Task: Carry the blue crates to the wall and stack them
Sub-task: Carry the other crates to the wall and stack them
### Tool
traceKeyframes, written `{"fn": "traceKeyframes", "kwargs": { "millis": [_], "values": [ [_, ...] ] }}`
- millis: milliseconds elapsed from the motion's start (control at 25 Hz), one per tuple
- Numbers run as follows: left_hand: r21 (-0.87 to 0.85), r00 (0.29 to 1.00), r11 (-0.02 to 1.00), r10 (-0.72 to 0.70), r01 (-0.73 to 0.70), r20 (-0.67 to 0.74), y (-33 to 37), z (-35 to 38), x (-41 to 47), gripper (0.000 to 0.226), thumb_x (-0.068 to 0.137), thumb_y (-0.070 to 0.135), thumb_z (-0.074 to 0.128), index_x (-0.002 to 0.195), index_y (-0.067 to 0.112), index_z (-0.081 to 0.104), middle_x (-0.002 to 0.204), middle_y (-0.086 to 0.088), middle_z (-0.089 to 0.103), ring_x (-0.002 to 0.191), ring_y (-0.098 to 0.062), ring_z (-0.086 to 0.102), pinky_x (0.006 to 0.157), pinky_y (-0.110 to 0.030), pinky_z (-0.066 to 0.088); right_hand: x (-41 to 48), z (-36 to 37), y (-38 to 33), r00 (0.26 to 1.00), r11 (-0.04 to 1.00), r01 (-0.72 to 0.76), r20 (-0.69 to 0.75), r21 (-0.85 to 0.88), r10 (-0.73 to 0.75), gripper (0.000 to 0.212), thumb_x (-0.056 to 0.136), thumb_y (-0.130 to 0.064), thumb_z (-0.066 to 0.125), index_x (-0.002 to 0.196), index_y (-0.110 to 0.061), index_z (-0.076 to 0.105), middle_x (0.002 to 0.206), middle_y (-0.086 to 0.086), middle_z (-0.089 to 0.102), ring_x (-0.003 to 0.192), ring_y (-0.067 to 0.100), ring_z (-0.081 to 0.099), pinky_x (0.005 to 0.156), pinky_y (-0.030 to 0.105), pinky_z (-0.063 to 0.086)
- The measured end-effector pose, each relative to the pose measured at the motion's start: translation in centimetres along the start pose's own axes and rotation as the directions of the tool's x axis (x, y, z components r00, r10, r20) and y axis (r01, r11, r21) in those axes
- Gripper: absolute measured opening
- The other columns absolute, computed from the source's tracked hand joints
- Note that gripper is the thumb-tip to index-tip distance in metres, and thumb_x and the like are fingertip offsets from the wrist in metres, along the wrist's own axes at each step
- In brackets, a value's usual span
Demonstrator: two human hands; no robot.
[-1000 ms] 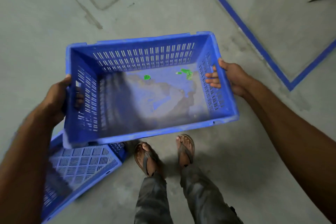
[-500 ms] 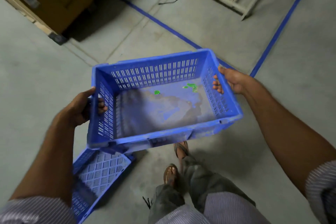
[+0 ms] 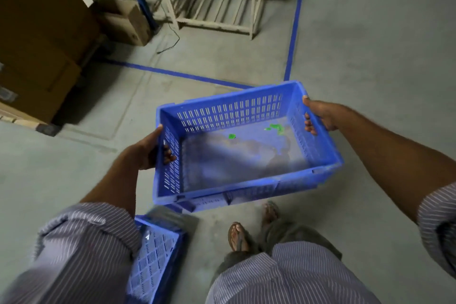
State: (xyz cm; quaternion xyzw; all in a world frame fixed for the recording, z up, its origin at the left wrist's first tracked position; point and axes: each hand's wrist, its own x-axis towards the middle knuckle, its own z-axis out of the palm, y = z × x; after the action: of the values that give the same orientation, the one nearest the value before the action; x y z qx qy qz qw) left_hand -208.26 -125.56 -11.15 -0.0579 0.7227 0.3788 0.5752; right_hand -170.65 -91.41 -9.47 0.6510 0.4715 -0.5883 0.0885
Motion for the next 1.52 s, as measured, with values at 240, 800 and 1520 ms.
{"fn": "traceKeyframes", "kwargs": {
  "millis": [240,800,1520],
  "values": [
    [0.211,0.995,0.977,0.015,-0.035,0.099,3.5,15.5,-2.6,0.062,0.096,0.062,0.052,0.075,0.003,0.057,0.061,-0.009,0.053,0.049,-0.024,0.061,0.049,-0.032,0.059,-3.8,-12.8,12.7,0.987,0.975,-0.022,-0.149,0.219,0.055,0.062,0.100,-0.068,0.035,0.071,-0.014,0.045,0.043,0.002,0.051,0.030,0.016,0.054,0.037,0.017,0.043],
    [0.627,0.766,0.505,0.594,-0.593,0.246,-3.3,61.6,-9.7,0.100,0.078,0.092,0.028,0.086,0.002,0.072,0.074,-0.020,0.065,0.078,-0.036,0.068,0.077,-0.046,0.054,-15.7,-36.0,45.2,0.492,0.909,0.174,-0.833,0.379,0.254,0.079,0.102,-0.065,0.029,0.108,0.003,0.069,0.111,0.030,0.069,0.105,0.044,0.066,0.089,0.045,0.051],
    [0.390,0.503,0.352,0.332,-0.851,0.798,-6.2,120.0,-21.1,0.067,0.085,0.074,0.059,0.063,0.011,0.064,0.054,-0.007,0.058,0.042,-0.018,0.049,0.050,-0.029,0.042,-21.7,-65.3,70.7,0.485,0.301,0.587,-0.624,0.752,0.613,0.050,0.106,-0.055,0.034,0.081,-0.015,0.048,0.068,0.007,0.051,0.032,0.009,0.048,0.036,0.017,0.037]
  ]
}}
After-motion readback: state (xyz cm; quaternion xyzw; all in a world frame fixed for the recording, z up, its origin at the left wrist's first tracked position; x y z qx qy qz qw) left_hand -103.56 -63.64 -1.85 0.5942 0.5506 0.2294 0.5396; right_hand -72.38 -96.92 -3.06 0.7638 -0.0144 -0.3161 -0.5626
